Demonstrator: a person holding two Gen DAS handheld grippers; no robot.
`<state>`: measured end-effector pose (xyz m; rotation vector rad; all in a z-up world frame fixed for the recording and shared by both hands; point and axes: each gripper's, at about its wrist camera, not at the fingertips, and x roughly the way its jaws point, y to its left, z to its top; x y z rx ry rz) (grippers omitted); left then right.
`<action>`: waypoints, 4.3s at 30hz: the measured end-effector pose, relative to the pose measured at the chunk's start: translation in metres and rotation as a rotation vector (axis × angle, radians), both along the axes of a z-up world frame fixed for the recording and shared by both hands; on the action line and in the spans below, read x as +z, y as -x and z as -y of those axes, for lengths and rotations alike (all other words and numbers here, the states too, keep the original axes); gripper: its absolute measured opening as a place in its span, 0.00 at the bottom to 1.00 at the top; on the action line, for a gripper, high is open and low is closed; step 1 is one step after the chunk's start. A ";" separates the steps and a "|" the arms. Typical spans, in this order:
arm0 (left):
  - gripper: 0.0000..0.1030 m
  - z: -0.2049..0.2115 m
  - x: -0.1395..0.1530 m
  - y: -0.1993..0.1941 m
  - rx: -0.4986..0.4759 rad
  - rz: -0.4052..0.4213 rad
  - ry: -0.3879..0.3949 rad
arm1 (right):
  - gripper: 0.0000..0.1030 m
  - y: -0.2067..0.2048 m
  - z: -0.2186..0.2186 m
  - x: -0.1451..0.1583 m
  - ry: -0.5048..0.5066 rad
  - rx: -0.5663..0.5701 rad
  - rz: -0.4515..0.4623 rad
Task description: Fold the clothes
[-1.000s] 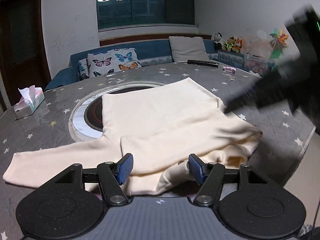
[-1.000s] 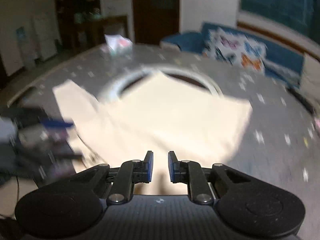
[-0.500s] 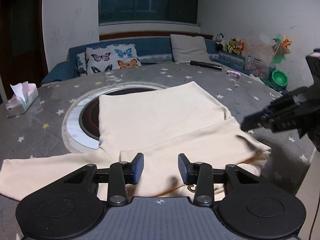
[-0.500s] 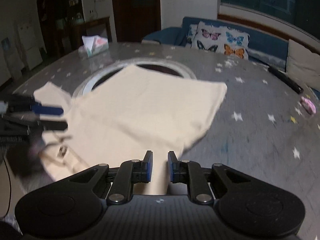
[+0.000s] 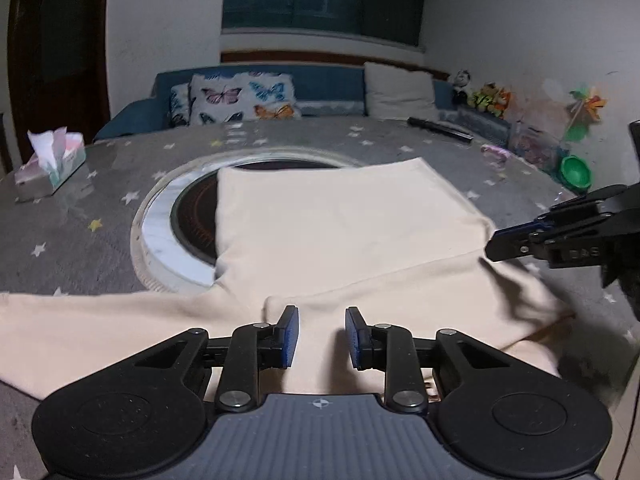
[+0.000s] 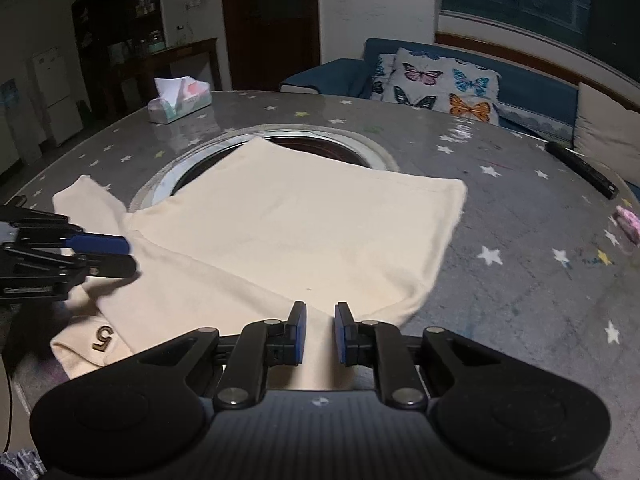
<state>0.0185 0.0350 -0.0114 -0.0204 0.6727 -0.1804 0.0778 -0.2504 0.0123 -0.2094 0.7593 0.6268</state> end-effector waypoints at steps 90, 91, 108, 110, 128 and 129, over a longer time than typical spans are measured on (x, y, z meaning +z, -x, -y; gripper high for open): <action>0.36 -0.005 0.031 0.026 0.061 0.020 -0.051 | 0.23 0.024 0.036 -0.012 -0.185 -0.098 -0.086; 0.36 -0.009 0.028 0.026 0.071 0.012 -0.050 | 0.23 0.023 0.034 -0.013 -0.183 -0.096 -0.091; 0.37 -0.023 0.011 0.026 0.102 -0.019 -0.071 | 0.07 0.016 0.020 -0.011 -0.103 -0.148 -0.038; 0.41 -0.022 0.016 0.026 0.095 -0.003 -0.078 | 0.09 0.021 0.023 -0.003 -0.107 -0.140 -0.013; 0.68 0.024 0.004 0.014 -0.058 0.044 -0.260 | 0.10 0.067 -0.001 0.006 0.038 0.181 0.010; 0.68 0.025 0.004 0.016 -0.062 0.050 -0.267 | 0.10 0.067 -0.003 0.009 0.029 0.185 0.018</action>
